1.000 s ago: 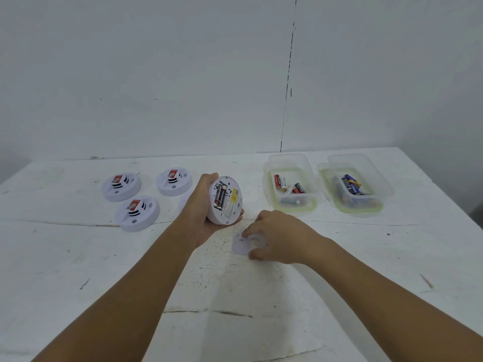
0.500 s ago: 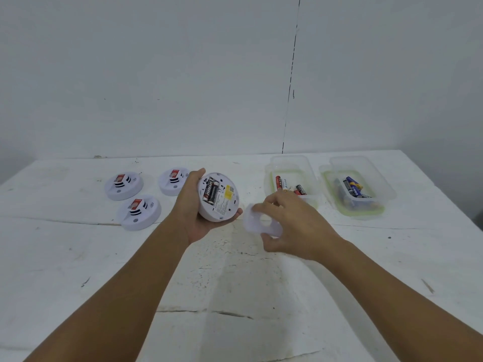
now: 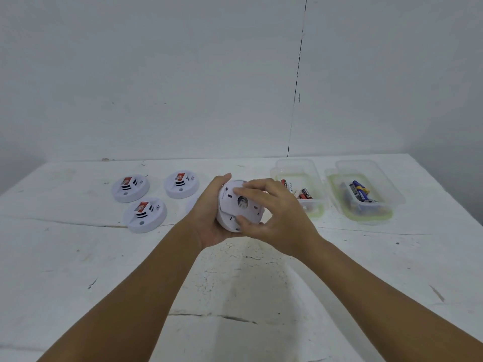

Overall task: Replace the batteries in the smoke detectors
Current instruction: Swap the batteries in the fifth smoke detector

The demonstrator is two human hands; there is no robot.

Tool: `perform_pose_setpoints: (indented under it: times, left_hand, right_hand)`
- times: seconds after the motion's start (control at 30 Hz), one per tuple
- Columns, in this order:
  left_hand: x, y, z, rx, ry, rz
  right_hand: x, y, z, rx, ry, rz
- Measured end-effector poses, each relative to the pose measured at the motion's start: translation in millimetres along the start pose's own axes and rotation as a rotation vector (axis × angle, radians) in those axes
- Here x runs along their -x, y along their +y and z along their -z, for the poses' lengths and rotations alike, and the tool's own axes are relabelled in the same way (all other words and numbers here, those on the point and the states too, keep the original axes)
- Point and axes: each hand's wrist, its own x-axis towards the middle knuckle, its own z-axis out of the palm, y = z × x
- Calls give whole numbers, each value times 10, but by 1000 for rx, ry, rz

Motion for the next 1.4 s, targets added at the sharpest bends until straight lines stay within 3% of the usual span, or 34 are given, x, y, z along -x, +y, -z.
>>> perform_pose_setpoints:
  times: [0.37,0.63,1.03,1.3,1.4]
  left_hand:
    - [-5,29,-6,-5,20,-1]
    - [-28,67,14,-24,53,0]
    - [-80,105,14,-57,132,-45]
    - [-31,75,5,-49,163,-68]
    - [-19,50,-68,-96,184,-158]
  right_hand:
    - [9,77,-7,-16,-10,11]
    - [-50,19,25,-70,-121,-127]
    - [-87,-121,-86,-118,67,-266]
    - [-66,-101,-74,-172,-18,-298]
    - [-58,-116,-60,-260,-40,-437]
